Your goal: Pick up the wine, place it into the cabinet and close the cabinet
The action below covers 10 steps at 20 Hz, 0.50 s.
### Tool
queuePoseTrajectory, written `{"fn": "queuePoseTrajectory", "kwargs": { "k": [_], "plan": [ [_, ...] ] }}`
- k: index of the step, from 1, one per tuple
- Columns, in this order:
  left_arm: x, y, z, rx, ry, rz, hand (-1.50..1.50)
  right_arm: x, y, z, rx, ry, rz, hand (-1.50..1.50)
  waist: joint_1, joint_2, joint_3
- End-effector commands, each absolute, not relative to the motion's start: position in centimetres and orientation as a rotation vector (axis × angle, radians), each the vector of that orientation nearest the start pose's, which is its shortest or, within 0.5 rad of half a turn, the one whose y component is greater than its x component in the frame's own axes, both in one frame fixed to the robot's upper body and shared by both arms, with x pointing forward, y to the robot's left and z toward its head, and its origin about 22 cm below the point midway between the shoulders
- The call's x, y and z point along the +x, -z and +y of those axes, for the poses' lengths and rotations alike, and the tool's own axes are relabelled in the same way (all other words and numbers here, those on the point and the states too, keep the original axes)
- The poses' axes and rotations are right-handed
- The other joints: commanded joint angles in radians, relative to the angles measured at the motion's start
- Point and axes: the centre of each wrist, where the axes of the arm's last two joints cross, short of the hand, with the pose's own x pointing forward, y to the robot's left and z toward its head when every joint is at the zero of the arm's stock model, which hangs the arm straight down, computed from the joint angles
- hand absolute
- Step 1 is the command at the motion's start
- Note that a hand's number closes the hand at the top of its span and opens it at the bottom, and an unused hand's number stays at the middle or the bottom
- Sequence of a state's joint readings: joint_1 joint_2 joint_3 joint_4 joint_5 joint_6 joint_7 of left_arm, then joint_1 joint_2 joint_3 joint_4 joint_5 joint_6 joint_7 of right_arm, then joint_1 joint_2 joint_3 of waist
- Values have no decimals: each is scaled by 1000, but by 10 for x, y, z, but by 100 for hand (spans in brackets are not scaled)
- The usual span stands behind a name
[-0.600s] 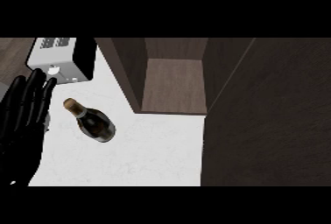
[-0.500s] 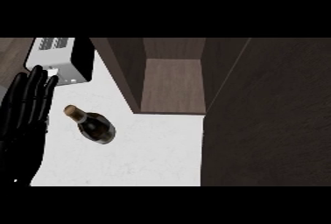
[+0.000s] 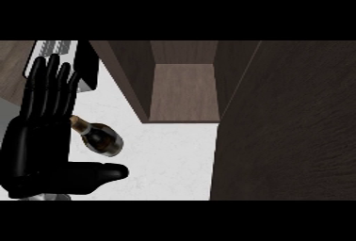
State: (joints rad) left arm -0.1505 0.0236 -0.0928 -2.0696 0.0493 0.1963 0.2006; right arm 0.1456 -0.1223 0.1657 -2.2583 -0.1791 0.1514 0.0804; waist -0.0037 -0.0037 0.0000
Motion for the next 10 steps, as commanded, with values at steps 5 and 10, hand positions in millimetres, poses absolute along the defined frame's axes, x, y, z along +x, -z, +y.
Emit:
{"fn": "queuePoseTrajectory", "kwargs": {
  "k": [5,10],
  "plan": [
    [194,-207,166,-133,-209,-1950,-150,136,-162,-227,473,-280,-1962,-150,0,0,1],
    [160,-225,152,-159,-208,-1934,-150,143,-172,-221,441,-267,-1964,-150,3,0,1]
  ]
}}
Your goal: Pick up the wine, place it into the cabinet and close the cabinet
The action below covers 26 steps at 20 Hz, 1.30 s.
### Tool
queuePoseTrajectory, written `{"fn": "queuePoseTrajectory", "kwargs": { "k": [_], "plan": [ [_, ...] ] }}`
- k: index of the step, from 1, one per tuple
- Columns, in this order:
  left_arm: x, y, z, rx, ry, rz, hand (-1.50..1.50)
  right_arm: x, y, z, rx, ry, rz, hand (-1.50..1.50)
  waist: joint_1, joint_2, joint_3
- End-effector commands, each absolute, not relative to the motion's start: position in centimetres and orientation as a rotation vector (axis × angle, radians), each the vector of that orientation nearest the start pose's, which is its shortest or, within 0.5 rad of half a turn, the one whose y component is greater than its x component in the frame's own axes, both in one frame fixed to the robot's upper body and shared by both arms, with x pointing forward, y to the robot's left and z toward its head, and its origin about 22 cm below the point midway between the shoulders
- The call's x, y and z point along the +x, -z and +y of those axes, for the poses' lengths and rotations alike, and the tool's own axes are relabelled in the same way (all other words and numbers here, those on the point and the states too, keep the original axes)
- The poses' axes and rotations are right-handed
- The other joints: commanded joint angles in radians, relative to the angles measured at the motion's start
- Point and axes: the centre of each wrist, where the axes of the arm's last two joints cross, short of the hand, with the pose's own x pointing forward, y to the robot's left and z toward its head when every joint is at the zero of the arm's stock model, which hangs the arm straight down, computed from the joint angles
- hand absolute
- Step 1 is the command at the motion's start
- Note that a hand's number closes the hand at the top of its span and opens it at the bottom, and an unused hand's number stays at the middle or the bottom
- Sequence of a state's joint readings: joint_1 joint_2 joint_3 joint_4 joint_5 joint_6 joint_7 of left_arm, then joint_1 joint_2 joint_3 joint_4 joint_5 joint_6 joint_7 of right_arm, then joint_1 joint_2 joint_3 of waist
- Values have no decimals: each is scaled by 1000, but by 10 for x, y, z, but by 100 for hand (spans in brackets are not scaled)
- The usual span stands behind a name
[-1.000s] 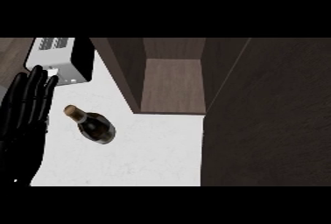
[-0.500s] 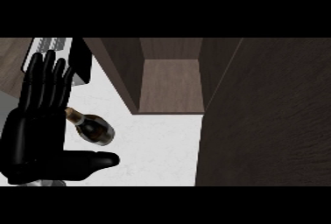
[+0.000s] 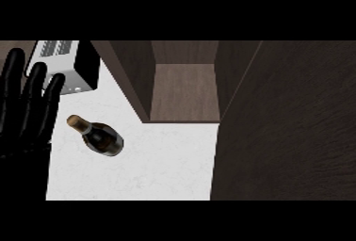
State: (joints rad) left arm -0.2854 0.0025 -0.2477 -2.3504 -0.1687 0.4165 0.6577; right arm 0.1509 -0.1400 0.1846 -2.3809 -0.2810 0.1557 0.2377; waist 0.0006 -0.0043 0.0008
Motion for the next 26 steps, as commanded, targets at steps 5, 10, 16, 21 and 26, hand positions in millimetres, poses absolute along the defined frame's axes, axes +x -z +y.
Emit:
{"fn": "queuePoseTrajectory", "kwargs": {
  "k": [5,10,16,21,26],
  "plan": [
    [150,-245,163,-135,-203,-1944,-150,131,-178,-221,458,-274,-1958,-150,-2,1,0],
    [135,-259,161,-123,-214,-1948,-150,129,-179,-215,451,-262,-1944,-150,6,-9,1],
    [137,-275,164,-113,-188,-1943,-150,131,-180,-215,450,-262,-1954,-150,8,-9,1],
    [135,-281,167,-81,-191,-1953,-150,144,-183,-209,449,-302,-1944,-150,14,-7,1],
    [128,-277,172,-32,-135,-1946,-150,135,-196,-211,432,-279,-1945,-150,12,-7,0]
  ]
}}
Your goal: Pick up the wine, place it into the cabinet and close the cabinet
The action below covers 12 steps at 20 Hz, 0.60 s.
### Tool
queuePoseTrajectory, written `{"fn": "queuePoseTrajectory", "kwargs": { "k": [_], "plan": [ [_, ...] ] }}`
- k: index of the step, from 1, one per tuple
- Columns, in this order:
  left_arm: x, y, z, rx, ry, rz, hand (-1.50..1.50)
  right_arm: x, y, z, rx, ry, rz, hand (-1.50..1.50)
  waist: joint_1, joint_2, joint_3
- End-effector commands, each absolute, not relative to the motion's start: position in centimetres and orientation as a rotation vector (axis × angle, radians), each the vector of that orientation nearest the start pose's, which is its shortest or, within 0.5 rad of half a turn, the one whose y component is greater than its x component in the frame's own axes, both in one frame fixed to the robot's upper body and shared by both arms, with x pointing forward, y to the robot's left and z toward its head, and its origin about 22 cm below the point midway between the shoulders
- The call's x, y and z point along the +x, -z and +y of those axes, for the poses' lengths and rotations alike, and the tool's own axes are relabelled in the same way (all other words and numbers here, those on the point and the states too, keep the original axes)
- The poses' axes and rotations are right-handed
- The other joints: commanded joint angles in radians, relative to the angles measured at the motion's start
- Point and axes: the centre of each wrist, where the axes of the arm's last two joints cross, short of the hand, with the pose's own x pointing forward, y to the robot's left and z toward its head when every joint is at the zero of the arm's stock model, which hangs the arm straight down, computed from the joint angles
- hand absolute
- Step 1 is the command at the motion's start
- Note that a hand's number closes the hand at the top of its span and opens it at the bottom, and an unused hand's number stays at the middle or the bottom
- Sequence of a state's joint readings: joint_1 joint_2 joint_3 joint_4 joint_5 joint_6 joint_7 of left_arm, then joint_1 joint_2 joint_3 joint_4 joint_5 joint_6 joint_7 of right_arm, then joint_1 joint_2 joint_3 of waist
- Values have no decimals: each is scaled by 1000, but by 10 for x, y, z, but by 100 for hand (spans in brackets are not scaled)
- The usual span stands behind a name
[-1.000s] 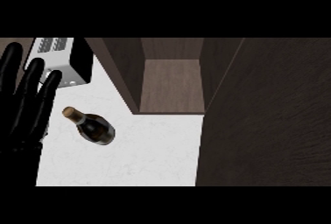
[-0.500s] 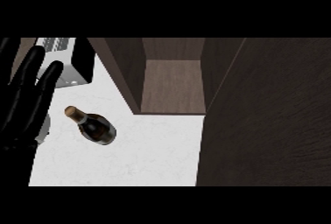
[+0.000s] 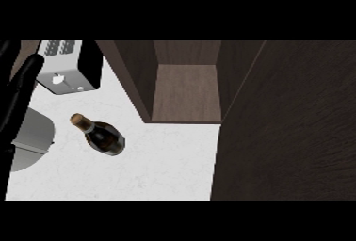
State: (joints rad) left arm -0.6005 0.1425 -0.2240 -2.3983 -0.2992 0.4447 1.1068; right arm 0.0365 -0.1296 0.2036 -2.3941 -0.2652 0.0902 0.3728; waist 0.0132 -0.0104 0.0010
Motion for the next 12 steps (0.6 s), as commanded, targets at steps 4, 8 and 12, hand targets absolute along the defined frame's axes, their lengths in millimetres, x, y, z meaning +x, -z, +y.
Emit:
{"fn": "queuePoseTrajectory", "kwargs": {
  "k": [4,8,12],
  "plan": [
    [141,-292,164,-29,-126,-1964,-150,138,-191,-208,400,-279,-1977,-150,-9,1,0],
    [141,-279,173,-24,-157,-1950,-150,152,-189,-212,382,-238,-1963,-150,-9,6,-1],
    [139,-284,181,35,-125,-1945,-150,148,-183,-199,397,-236,-1946,-150,-7,5,-1]
  ]
}}
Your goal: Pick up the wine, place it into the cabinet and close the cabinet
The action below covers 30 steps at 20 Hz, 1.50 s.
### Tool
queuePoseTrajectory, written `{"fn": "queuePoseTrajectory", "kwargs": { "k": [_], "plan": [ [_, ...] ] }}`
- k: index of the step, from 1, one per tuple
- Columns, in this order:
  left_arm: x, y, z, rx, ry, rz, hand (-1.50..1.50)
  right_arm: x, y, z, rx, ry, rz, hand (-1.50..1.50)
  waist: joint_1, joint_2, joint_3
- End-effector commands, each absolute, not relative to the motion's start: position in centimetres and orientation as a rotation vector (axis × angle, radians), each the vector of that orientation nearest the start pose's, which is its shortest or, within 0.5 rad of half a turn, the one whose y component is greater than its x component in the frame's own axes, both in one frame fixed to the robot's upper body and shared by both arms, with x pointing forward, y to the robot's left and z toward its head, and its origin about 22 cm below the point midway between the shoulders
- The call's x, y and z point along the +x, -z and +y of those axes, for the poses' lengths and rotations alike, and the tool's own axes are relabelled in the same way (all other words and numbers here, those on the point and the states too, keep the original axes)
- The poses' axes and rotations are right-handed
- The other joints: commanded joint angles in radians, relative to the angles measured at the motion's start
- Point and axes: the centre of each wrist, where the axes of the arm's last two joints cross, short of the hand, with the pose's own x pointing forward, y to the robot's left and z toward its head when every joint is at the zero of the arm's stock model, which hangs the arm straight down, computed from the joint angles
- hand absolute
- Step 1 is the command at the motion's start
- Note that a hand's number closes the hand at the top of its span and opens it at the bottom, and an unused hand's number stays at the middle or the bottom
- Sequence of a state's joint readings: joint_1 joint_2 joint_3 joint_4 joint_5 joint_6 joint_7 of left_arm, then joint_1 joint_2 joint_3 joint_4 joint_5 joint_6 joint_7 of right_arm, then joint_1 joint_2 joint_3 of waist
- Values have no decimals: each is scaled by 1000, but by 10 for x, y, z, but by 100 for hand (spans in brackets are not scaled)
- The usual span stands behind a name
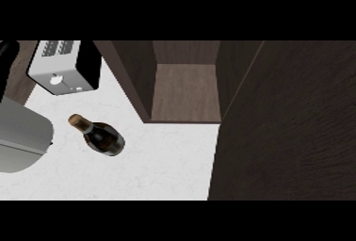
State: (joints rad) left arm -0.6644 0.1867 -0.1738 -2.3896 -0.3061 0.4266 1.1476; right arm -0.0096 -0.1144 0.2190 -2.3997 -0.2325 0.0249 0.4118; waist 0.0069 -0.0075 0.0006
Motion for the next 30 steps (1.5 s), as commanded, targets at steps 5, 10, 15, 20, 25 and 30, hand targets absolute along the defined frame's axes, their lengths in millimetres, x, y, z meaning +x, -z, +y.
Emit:
{"fn": "queuePoseTrajectory", "kwargs": {
  "k": [5,10,15,20,25,30],
  "plan": [
    [160,-281,186,24,-117,-1920,-150,140,-190,-196,385,-240,-1969,-150,-9,5,-1],
    [158,-274,191,38,-102,-1860,-150,144,-188,-206,312,-216,-1950,-150,-8,4,-1],
    [179,-248,195,73,-114,-1824,-150,135,-195,-212,283,-195,-1977,-150,-11,6,-1],
    [196,-241,198,79,-114,-1778,-150,143,-189,-235,260,-224,-2005,-150,-13,7,0],
    [213,-192,198,138,-152,-1738,-150,139,-175,-244,281,-228,-1986,-150,-16,7,0],
    [236,-149,216,264,-198,-1739,-150,138,-186,-232,288,-217,-2006,-150,-17,8,-2]
  ]
}}
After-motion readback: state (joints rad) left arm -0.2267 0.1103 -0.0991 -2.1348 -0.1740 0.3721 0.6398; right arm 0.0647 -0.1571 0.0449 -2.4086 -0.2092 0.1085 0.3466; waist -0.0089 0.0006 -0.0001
